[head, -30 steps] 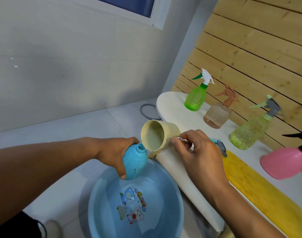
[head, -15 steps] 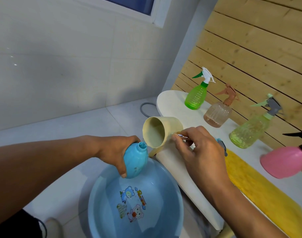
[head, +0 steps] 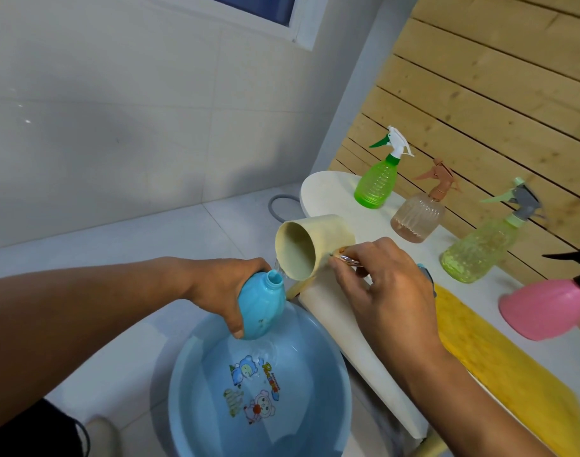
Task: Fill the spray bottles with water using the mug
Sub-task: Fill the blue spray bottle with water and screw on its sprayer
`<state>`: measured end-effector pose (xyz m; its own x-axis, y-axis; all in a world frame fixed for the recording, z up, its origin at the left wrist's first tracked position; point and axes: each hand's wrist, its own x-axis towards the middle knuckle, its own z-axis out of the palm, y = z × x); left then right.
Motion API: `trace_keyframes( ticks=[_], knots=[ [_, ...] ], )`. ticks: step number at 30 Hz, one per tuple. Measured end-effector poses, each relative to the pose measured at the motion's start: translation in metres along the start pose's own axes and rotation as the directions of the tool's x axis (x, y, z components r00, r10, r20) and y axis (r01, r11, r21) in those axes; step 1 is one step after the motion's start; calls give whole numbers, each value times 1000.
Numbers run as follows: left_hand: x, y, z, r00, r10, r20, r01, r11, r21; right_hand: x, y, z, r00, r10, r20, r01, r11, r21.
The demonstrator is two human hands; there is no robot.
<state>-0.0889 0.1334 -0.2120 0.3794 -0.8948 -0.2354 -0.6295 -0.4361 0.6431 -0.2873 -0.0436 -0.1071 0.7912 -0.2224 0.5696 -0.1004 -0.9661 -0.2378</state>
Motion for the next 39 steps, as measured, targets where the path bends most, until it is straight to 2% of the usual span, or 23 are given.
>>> trace_keyframes(
  ticks=[14, 24, 27, 30, 33, 39],
  knots=[
    [2, 0, 1, 1000, 8, -1, -8, 1000, -3, -3, -4, -3, 990, -141, -24, 135, 975, -175],
    [1, -1, 0, 1000, 25, 7, -24, 999, -24, -6, -6, -5, 948, -309, -71, 277, 917, -286],
    [2, -2, 1, 999, 35, 7, -34, 997, -64, -6, -7, -2, 979, -195, -63, 174, 954, -242],
    [1, -5, 1, 999, 52, 11, -50, 991, -126, -6, -5, 7, 994, 112, 9, -111, 987, -118],
    [-2, -11, 2, 996, 80, 29, -74, 982, -172, -5, 7, 20, 950, 287, 120, -278, 957, -87],
    [-7, -26, 6, 995, 94, 24, -88, 980, -179, -14, 35, 68, 847, 426, 318, -404, 905, -134]
  ],
)
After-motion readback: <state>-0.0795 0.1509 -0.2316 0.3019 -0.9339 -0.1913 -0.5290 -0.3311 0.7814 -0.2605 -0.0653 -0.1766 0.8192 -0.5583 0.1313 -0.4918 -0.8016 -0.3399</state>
